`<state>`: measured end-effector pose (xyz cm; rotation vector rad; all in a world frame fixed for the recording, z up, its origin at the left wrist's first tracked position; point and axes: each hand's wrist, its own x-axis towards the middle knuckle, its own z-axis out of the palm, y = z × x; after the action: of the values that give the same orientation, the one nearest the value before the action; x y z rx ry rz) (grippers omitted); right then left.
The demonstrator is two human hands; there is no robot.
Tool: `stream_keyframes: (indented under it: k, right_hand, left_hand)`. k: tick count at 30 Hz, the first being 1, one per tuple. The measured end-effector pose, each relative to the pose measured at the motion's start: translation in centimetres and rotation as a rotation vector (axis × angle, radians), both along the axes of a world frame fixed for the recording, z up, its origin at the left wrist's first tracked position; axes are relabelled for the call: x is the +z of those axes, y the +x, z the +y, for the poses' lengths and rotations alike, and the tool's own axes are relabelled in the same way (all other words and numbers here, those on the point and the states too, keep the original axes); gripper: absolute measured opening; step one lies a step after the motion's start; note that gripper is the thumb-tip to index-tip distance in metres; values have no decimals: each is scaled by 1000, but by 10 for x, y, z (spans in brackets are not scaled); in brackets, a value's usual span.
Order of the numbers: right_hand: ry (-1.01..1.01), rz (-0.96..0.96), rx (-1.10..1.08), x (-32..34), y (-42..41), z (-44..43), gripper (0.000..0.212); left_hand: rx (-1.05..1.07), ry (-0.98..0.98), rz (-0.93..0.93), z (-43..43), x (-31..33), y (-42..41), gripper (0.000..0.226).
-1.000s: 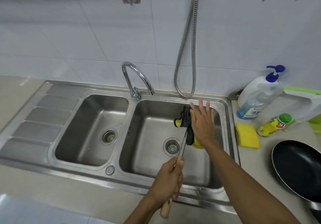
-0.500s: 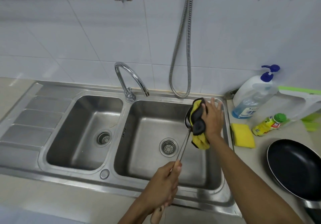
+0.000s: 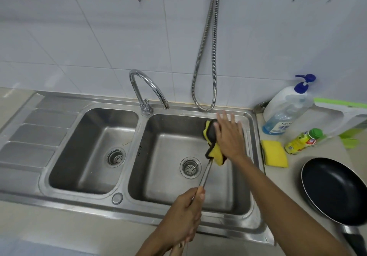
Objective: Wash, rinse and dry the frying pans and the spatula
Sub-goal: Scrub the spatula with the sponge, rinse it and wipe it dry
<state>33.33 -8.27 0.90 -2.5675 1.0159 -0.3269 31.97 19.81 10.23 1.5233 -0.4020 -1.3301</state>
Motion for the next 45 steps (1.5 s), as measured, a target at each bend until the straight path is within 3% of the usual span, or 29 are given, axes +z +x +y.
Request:
stream_keyframes:
  k: [3,5,8,13,15,18,21,24,29,32,35,38,42,45]
  right_hand:
    - [160,-69,-306,9,1,-31,52]
    - [80,-90,-247,17,11,-19,54]
    - [-99,-46,17,18,9,-5,57]
    - [88,-105,-289,37,14,-35,56]
    - [-55,-106,-188,40,21,-17,54]
    - [-220,-5,190,46,12,-7,50]
    - [-1,84,9,56,11,-28,55]
    - [165,-11,-190,54,13,-40,71]
    - [274,-180,-389,59,5,-70,74]
    - [473,-350,-601,67,-11,-110,81]
    - [608,-482,-651,76,-16,-120,97]
    - [536,-506,-539,91,-7,-85,81]
    - [284,-315,-60,77,-9,-17,42]
    - [221,-259,239,50,-19,15,44]
  left_hand:
    - [11,-9,-39,-7,1,-1,26]
    - [26,-27,-34,-12,4,1,30]
    - [16,-54,-54,-12,9,7,34]
    - [-20,-76,-99,-16,12,10,30]
    - [-26,-98,-85,-17,15,12,30]
    - [-36,-97,-40,-10,17,12,36]
    - [-30,-93,-45,-7,13,7,35]
    - [-32,-81,-83,-11,9,6,28]
    - [-50,-50,-55,-15,11,15,20]
    - [-4,-23,-240,-8,4,19,11]
    - [37,27,-347,-9,-9,25,17]
    - [-17,42,-369,-23,-9,24,34]
    - [-61,36,-659,-24,-12,18,29]
    - [-41,104,-804,-13,-25,21,34]
